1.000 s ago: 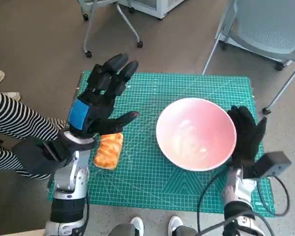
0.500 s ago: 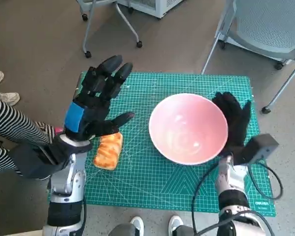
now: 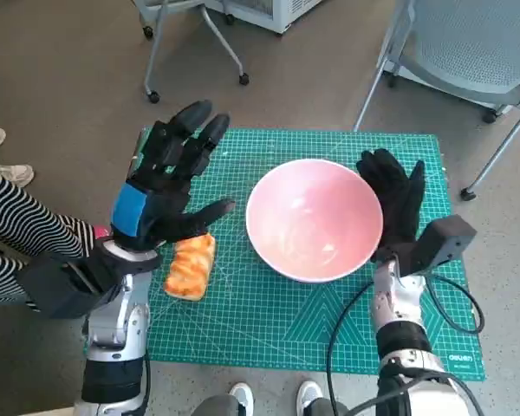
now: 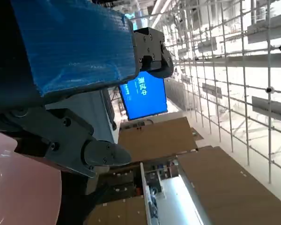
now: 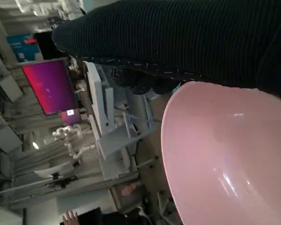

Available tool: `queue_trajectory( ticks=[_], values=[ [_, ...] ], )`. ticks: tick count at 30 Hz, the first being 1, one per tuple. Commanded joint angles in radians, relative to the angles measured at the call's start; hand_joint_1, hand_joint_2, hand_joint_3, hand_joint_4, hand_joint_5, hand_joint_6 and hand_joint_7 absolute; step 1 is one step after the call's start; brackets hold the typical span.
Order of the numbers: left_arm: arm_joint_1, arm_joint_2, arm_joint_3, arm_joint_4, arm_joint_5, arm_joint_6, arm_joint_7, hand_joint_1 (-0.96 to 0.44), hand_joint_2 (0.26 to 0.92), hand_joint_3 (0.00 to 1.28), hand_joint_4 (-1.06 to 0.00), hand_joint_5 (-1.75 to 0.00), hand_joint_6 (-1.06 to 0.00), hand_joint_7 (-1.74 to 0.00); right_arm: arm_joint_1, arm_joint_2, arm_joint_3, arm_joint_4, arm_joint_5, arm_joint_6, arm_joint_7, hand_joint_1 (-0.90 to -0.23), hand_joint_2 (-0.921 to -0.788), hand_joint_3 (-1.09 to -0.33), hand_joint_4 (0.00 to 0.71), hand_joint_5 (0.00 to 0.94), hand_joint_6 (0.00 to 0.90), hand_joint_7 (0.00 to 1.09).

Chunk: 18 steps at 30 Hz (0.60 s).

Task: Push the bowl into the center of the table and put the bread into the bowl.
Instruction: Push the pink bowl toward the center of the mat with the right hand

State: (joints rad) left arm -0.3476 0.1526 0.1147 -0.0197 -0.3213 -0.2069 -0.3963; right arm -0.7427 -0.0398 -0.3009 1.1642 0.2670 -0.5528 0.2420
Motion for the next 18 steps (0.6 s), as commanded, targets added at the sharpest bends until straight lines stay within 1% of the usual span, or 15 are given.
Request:
queue_trajectory(
  ticks=[1,11,14,18],
  values=[
    [0.01,0.004,0.003,-0.021,0.011,-0.016,0.008,-0.18,0.865,0.25,-0.18,-0.1,0.0,-0.55,-0.004,0.012,0.01,0.031,-0.023,0.026,-0.011,-0.556,-0.921,-0.887,0.153,0.002,0.119,0.37],
    [0.006,-0.005,-0.005,-0.014,0.022,-0.024,0.022,-0.19,0.873,0.24,-0.18,-0.09,0.0,-0.55,-0.013,0.009,0.014,0.043,-0.026,0.041,-0.006,-0.567,-0.921,-0.884,0.165,0.007,0.125,0.38],
    [0.004,-0.006,-0.008,-0.009,0.023,-0.027,0.025,-0.19,0.875,0.24,-0.18,-0.09,0.0,-0.54,-0.013,0.005,0.012,0.04,-0.028,0.043,-0.001,-0.569,-0.921,-0.883,0.165,0.006,0.127,0.38],
    [0.003,-0.011,-0.012,-0.003,0.024,-0.031,0.028,-0.19,0.878,0.23,-0.18,-0.09,0.0,-0.54,-0.008,-0.012,0.009,0.025,-0.029,0.044,0.011,-0.573,-0.921,-0.882,0.166,0.006,0.129,0.38]
  ],
)
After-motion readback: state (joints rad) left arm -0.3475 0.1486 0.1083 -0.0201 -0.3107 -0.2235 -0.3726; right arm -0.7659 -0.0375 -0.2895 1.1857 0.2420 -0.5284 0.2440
